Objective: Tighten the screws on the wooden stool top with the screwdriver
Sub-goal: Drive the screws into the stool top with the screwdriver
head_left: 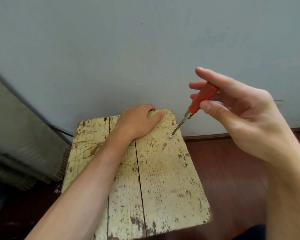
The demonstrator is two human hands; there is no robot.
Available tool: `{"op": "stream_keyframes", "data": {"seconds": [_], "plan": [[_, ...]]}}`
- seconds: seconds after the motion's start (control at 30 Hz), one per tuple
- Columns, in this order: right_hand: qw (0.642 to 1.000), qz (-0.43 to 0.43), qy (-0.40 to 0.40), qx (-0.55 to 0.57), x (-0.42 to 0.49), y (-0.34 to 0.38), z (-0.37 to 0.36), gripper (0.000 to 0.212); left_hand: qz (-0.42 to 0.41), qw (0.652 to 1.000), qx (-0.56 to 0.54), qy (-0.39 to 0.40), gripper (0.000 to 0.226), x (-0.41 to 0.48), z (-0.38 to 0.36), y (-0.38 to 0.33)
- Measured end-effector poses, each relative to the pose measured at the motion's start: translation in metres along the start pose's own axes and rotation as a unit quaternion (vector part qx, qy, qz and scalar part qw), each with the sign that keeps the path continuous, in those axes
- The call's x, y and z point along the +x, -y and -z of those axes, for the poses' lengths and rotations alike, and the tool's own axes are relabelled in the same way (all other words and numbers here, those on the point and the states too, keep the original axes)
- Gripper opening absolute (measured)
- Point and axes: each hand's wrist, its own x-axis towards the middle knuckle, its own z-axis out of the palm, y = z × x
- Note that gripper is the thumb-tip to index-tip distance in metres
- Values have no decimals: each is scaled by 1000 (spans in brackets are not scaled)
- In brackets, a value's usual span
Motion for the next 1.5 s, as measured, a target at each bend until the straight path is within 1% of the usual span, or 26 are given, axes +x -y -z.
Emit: {"op": "stream_keyframes", "data": {"seconds": [0.17,0.37,0.47,0.63,0.7,0.8,1.07,1.27,1.5], "plan": [[999,25,-16,-15,2,0,-4,50,1,1000,1,-2,56,1,-1,1],[995,36,-69,-62,4,0,-14,45,1,1000,0,-1,57,1,-1,1],[996,32,-65,-60,3,1,-12,45,-1,1000,-1,-3,57,2,-1,2],[999,15,-11,-35,0,1,-3,54,0,1000,0,-8,56,3,-3,3],[1000,14,-8,-19,0,1,-2,54,1,1000,2,-10,57,4,-3,3],[1000,22,-18,-9,1,0,-4,50,2,1000,0,-8,58,3,-3,3],[997,46,-59,-35,5,-2,-9,43,2,1000,-1,-2,56,2,-2,2],[995,46,-74,-49,4,-2,-12,47,1,1000,-5,-2,56,2,-1,1],[993,33,-91,-63,5,1,-13,45,2,1000,1,1,59,1,0,0]]}}
